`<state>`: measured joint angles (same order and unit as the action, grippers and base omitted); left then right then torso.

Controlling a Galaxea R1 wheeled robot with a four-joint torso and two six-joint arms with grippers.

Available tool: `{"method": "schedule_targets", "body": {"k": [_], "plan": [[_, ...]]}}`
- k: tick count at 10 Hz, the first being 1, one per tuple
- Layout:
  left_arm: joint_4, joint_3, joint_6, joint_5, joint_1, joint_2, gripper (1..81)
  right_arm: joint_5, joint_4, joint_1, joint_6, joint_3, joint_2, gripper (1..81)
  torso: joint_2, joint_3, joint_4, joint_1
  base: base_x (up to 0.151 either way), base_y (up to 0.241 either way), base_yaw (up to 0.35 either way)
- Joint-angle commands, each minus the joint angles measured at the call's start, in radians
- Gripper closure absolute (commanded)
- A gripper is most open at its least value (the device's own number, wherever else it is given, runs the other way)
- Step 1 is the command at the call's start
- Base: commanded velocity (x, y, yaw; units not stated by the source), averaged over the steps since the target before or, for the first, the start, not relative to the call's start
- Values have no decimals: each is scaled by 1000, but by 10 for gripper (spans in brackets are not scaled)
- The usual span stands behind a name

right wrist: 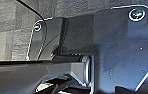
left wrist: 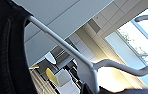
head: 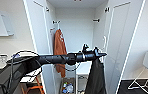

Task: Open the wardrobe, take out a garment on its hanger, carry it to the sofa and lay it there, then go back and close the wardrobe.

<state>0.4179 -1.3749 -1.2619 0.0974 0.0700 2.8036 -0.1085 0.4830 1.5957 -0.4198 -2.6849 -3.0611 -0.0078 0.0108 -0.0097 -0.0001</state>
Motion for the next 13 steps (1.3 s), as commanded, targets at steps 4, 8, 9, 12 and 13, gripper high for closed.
{"method": "schedule_targets", "body": {"k": [4, 8, 9, 12, 13], "plan": [[71, 52, 12, 30, -157, -21, 811, 39, -1, -39, 3, 7, -9, 10, -1, -1, 0, 0, -19, 0, 0], [119, 111, 10, 13, -83, -99, 811, 39, -4, -42, 3, 5, -7, 10, 0, 0, 0, 1, 0, 0, 0], [128, 123, 10, 8, -63, -117, 811, 39, -4, -42, 3, 7, -7, 10, 0, 0, 0, 1, 0, 0, 0], [145, 161, 10, 8, -6, -193, 811, 38, -4, -42, 1, 7, -7, 10, 0, 0, 0, 1, 0, 0, 0], [150, 169, 10, 10, 17, -213, 811, 39, -4, -42, 1, 7, -7, 10, 0, -1, 0, 1, 0, 0, 0]]}}
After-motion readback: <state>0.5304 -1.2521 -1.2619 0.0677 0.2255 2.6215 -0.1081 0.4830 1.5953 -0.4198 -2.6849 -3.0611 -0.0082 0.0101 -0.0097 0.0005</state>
